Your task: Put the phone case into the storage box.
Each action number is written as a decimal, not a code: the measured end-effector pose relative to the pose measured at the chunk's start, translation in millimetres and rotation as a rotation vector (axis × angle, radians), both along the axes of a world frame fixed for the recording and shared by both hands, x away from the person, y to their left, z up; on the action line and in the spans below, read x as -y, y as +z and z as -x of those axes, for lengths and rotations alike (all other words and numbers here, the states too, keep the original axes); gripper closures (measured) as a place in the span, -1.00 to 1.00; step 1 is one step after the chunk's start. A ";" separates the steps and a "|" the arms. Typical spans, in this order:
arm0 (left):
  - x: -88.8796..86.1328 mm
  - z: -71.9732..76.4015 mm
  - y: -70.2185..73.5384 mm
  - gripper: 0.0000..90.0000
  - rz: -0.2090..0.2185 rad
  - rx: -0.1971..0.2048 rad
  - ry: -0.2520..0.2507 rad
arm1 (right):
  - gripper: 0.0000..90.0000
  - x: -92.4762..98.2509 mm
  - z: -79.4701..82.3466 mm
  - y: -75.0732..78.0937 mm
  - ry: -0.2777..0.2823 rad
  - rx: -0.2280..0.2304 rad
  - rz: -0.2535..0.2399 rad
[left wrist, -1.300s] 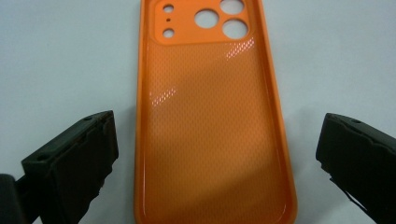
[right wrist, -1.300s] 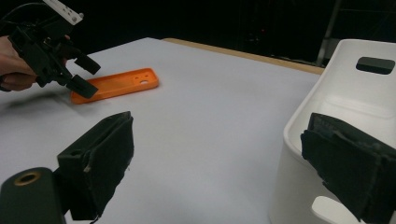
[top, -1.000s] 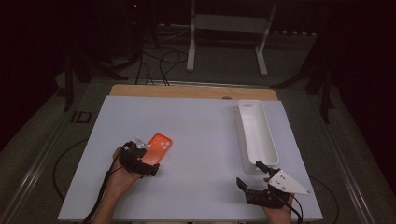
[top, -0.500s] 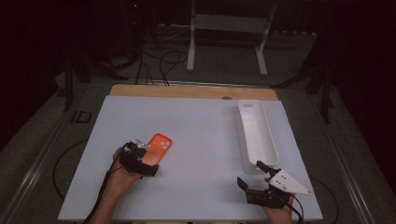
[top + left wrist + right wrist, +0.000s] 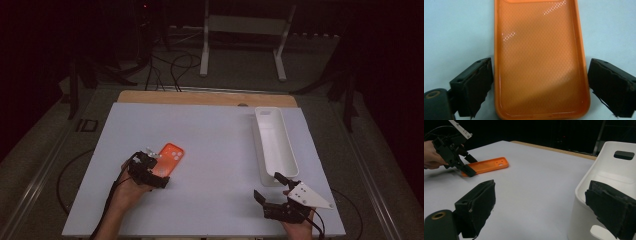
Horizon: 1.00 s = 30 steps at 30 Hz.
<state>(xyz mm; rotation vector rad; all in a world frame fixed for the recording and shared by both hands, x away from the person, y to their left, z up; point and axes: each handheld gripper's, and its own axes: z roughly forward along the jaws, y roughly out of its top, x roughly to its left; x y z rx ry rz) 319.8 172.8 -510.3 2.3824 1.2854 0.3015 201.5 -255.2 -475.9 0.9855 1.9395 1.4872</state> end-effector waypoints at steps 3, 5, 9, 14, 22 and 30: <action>0.8 -1.0 1.0 -0.75 -0.004 -0.014 -0.002 | -0.80 -0.1 0.0 0.0 0.001 0.000 0.001; 0.3 -1.7 1.4 -0.74 -0.005 -0.020 -0.010 | -0.80 -0.1 0.1 0.1 0.000 0.001 0.003; -1.7 -1.7 2.3 -0.68 -0.006 -0.014 -0.024 | -0.80 -0.2 -0.1 -0.1 -0.001 -0.002 0.002; -2.7 -1.6 3.0 -0.65 0.001 -0.012 -0.022 | -0.80 -0.2 -0.2 -0.2 -0.002 -0.002 0.004; -5.4 -1.1 3.9 -0.64 0.028 -0.008 -0.014 | -0.80 0.3 -0.4 -0.3 -0.003 -0.003 0.002; -5.7 0.6 7.3 -0.63 0.038 0.021 -0.011 | -0.80 0.2 -0.5 -0.4 -0.005 -0.003 0.004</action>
